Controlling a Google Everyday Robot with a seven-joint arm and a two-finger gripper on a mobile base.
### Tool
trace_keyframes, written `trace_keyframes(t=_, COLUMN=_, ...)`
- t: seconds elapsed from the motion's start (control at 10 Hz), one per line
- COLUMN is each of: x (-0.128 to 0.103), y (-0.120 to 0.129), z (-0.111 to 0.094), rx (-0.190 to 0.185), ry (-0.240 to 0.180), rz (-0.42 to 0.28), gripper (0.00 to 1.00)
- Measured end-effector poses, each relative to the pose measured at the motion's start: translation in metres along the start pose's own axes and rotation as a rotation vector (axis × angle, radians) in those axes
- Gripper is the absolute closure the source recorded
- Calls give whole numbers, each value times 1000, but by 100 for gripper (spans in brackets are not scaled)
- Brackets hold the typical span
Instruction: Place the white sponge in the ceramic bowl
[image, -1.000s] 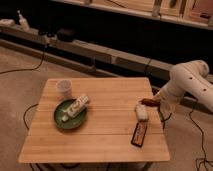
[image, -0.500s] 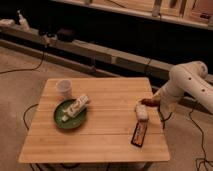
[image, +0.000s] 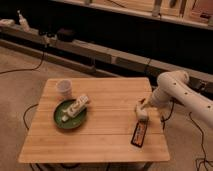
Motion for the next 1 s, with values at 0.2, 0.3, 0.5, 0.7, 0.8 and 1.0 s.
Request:
trace_keyframes(t=0.2, x=9, y=-10, z=16, rx=30, ry=10, rz=-56, gripper=35)
trace_keyframes(t=0.3, x=11, y=-18, z=22, rx=60, ry=10, rz=-84, gripper=35)
trace_keyframes(t=0.5, x=10, y=-26, z=33, rx=96, ry=-7, rz=-121, gripper=35)
trace_keyframes(t=0.7, x=6, y=-22, z=52, rx=70, ry=-42, rz=-179, gripper=35)
trace_keyframes(t=0.8, x=6, y=-23, z=56, rx=58, ry=-48, rz=-196, gripper=35)
trace_keyframes(t=1.0, x=10, y=-23, z=63, rx=32, ry=-54, rz=-223, gripper=42)
